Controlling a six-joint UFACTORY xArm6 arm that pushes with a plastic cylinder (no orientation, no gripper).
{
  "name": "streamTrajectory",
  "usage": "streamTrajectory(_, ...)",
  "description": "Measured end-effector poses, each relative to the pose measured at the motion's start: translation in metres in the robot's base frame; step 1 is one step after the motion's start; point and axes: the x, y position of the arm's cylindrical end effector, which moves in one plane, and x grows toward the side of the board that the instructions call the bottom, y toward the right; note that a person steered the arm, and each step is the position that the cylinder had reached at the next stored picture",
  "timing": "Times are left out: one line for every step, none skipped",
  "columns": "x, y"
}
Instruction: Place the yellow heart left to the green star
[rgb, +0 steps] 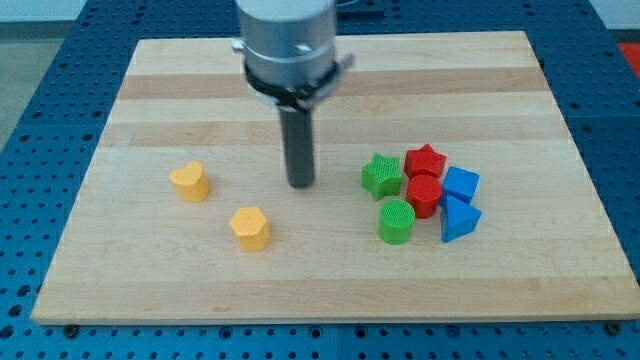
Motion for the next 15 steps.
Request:
streamTrajectory(-0.046, -0.067)
streamTrajectory(-0.065, -0.166)
streamTrajectory(-0.066, -0.243)
streamTrajectory(-0.064, -0.236)
streamTrajectory(-0.039, -0.196)
streamTrajectory(-0.006, -0.187)
streamTrajectory(0.027, -0.188)
streamTrajectory(0.027, -0.159)
streamTrajectory(0.027, -0.118)
streamTrajectory(0.026, -0.079)
streamTrajectory(0.026, -0.044)
streamTrajectory(0.026, -0.012)
streamTrajectory(0.026, 0.000)
streamTrajectory(0.027, -0.017)
streamTrajectory(0.025, -0.047)
